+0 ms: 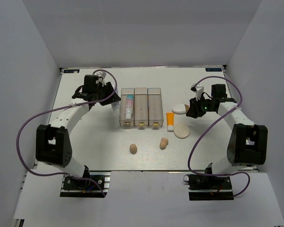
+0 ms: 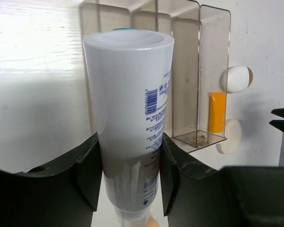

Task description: Organize the makeup

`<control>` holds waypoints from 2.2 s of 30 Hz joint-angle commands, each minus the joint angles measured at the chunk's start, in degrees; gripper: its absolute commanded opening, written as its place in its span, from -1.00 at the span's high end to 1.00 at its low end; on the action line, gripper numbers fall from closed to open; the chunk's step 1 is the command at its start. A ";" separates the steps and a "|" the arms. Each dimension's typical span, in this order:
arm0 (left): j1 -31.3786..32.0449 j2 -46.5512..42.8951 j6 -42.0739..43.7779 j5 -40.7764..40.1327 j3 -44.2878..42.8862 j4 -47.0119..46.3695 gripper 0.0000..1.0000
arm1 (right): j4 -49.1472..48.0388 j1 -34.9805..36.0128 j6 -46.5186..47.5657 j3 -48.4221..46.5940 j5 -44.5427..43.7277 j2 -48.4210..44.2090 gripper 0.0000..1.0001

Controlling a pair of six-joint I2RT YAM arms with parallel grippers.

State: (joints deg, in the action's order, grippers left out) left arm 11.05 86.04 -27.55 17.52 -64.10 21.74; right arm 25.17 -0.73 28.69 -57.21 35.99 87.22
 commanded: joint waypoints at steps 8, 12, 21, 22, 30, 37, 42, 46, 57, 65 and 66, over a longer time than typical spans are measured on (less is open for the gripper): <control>3.98 17.13 2.94 4.99 -17.20 -2.32 0.32 | -0.82 0.29 -1.62 -1.59 1.28 -0.65 0.03; 5.64 19.69 4.17 2.35 -18.87 0.93 0.00 | -1.26 0.29 -2.14 -2.46 0.58 -0.47 -0.05; 6.18 19.34 4.79 -1.43 -21.07 2.78 -0.70 | -0.30 0.38 -2.23 -3.96 0.58 1.02 -0.13; 6.18 18.91 4.70 -1.78 -21.59 2.96 -0.72 | -0.12 0.38 -2.06 -4.14 0.66 1.20 -0.14; 6.18 7.05 4.52 -2.15 -16.00 4.71 -0.38 | 2.52 0.64 2.95 -4.31 3.83 1.37 -0.13; 6.71 -10.50 5.32 3.39 -2.45 10.51 0.61 | 0.66 3.63 0.50 -7.82 -3.90 6.46 -0.07; 7.23 -19.58 4.00 10.86 6.95 12.89 -0.03 | 9.45 4.51 6.98 -11.53 -3.28 10.07 -0.15; 8.29 -25.56 0.75 12.19 14.94 13.86 -0.45 | 11.48 4.87 12.00 -6.35 -6.54 8.85 -0.19; 12.50 -22.68 -1.19 11.40 17.07 10.26 -0.65 | 11.84 5.92 11.57 -2.20 -7.16 11.39 -0.14; 15.58 -19.24 -2.41 7.63 19.18 7.62 -0.66 | 10.96 7.24 10.95 -2.38 -7.51 15.43 0.12; 15.58 -19.33 -2.59 7.44 19.53 7.18 -0.67 | 10.61 7.15 10.95 -2.21 -7.68 15.35 0.33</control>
State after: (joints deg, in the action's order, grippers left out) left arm 26.06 67.53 -29.30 26.57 -45.39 30.96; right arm 36.01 5.78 39.46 -59.55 29.23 100.64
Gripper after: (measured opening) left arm 0.830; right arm 0.374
